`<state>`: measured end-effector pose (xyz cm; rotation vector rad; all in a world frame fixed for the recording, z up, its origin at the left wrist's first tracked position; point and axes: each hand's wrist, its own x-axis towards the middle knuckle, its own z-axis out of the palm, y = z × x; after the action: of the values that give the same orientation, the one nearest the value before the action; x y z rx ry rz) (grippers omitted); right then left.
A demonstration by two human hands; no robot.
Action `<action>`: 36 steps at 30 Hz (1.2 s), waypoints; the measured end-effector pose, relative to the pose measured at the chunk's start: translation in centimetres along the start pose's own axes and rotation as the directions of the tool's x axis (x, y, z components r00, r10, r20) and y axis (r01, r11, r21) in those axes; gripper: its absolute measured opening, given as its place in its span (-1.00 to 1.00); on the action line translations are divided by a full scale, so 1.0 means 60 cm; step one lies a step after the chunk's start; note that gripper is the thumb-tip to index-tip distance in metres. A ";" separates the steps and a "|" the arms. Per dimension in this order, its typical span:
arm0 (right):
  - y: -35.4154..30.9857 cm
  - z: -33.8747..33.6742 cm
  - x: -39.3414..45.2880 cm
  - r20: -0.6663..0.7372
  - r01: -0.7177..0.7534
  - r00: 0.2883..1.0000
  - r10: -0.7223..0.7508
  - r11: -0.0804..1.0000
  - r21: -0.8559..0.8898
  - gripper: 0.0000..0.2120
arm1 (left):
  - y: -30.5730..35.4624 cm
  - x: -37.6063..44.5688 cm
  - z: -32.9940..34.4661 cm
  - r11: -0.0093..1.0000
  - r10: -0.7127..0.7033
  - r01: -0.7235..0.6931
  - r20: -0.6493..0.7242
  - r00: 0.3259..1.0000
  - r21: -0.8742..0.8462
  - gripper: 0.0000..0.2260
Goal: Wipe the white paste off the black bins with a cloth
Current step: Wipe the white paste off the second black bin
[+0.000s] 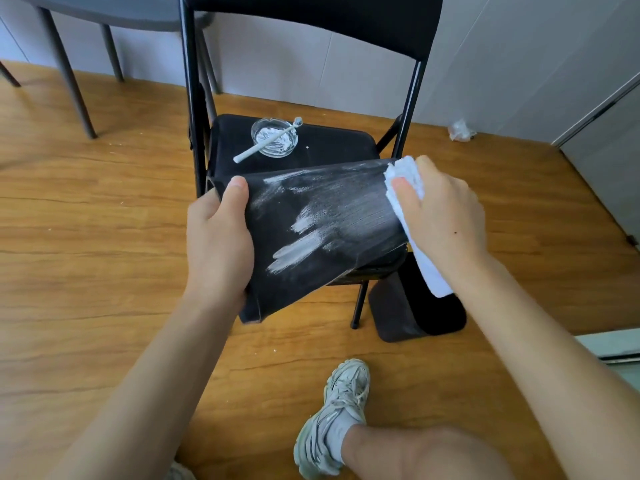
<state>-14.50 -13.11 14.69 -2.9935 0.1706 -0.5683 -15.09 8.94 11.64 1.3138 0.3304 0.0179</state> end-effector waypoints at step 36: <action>-0.183 -0.009 -0.046 0.024 0.439 0.892 -0.452 0.876 0.199 -0.77 | -0.028 -0.049 -0.009 0.973 -0.178 0.187 0.073 0.981 -0.137 -0.51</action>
<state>-16.24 -1.91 15.41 -2.8561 -0.5654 -0.4780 -18.31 8.45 10.56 1.1354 0.3907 -0.1501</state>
